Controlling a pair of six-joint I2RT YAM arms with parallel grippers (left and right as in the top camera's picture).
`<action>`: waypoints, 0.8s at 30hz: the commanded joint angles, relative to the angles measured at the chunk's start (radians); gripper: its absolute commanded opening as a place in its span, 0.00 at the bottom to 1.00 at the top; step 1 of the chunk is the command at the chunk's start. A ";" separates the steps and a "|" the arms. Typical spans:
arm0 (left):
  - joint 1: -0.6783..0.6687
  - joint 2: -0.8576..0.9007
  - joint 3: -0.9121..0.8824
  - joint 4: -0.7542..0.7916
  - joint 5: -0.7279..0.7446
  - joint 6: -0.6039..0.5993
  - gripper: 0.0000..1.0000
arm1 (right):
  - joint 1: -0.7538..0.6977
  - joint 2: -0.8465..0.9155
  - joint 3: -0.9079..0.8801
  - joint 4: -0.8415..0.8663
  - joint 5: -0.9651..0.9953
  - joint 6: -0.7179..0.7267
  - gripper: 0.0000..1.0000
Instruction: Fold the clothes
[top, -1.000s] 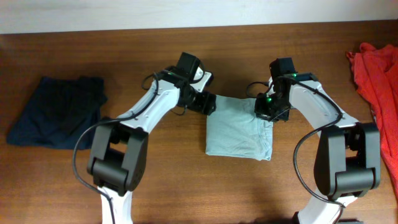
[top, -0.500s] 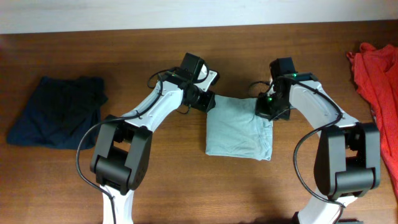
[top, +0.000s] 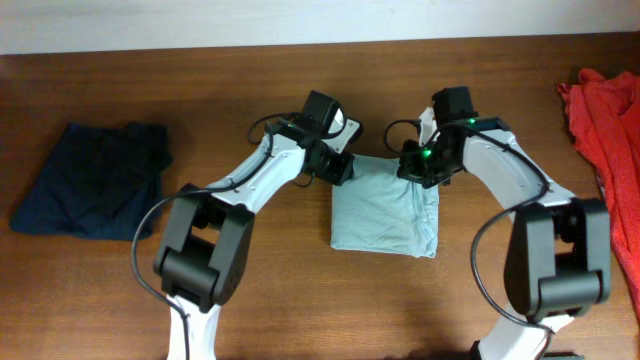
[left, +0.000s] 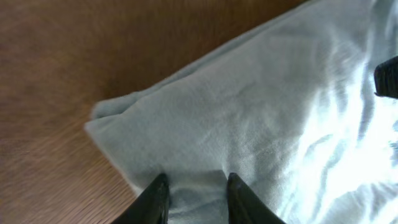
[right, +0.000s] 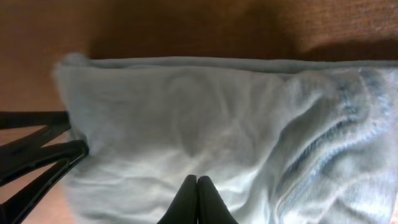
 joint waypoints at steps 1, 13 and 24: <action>-0.003 0.064 -0.003 -0.003 -0.021 0.023 0.27 | 0.006 0.080 -0.005 -0.010 0.131 0.008 0.04; -0.003 0.091 -0.003 -0.032 -0.086 0.039 0.22 | -0.162 0.082 -0.003 -0.172 0.333 0.007 0.04; -0.003 0.012 0.069 -0.098 -0.081 0.039 0.39 | -0.208 -0.076 0.008 -0.089 -0.291 -0.233 0.05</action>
